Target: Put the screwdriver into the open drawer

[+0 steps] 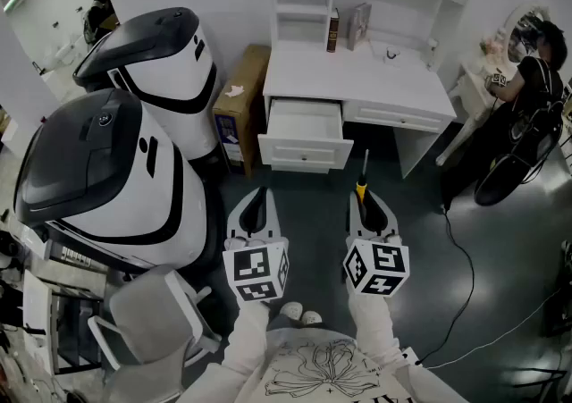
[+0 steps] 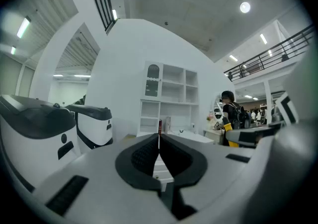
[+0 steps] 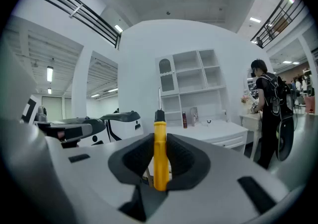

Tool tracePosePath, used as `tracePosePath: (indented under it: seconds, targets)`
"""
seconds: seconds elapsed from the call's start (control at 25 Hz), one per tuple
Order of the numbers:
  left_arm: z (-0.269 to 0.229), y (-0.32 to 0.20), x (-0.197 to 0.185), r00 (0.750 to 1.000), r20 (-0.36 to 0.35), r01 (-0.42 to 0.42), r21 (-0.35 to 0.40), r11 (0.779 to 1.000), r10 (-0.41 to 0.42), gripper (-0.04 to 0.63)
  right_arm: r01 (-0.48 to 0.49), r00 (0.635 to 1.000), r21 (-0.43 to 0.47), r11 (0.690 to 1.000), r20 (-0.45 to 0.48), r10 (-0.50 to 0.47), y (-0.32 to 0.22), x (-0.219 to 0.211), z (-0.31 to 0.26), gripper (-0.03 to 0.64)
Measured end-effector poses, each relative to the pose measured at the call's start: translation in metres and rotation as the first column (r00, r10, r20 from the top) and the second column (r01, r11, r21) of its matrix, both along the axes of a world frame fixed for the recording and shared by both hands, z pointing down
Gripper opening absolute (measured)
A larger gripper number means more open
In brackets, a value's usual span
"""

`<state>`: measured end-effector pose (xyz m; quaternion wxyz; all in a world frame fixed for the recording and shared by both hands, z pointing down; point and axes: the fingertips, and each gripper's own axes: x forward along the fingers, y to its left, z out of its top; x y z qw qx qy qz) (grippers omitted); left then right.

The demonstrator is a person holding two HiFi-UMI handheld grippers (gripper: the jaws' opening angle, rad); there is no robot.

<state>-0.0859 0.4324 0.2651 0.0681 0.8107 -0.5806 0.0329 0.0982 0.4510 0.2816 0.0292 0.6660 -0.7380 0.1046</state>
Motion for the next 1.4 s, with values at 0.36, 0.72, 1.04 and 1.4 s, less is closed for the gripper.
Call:
tracePosePath:
  seconds: [0.36, 0.72, 1.04, 1.4]
  targets:
    - [0.003, -0.001, -0.005, 1.000, 0.000, -0.013, -0.003, 1.000, 0.013, 0.009, 0.001, 1.000, -0.001, 1.000, 0.004, -0.001, -0.001, -0.008, 0.003, 0.075]
    - [0.005, -0.009, -0.015, 0.999, 0.000, -0.036, 0.001, 0.999, 0.036, 0.008, -0.023, 0.999, 0.003, 1.000, 0.030, 0.023, -0.005, -0.018, 0.009, 0.075]
    - [0.016, -0.015, -0.019, 0.998, -0.004, -0.063, -0.021, 0.998, 0.063, 0.008, -0.028, 0.999, -0.025, 0.999, 0.024, 0.028, -0.006, -0.030, 0.020, 0.075]
    - [0.027, -0.039, -0.010, 0.998, -0.003, -0.068, -0.049, 0.997, 0.068, 0.009, -0.029, 0.999, -0.052, 0.998, 0.031, 0.031, -0.033, -0.021, 0.031, 0.075]
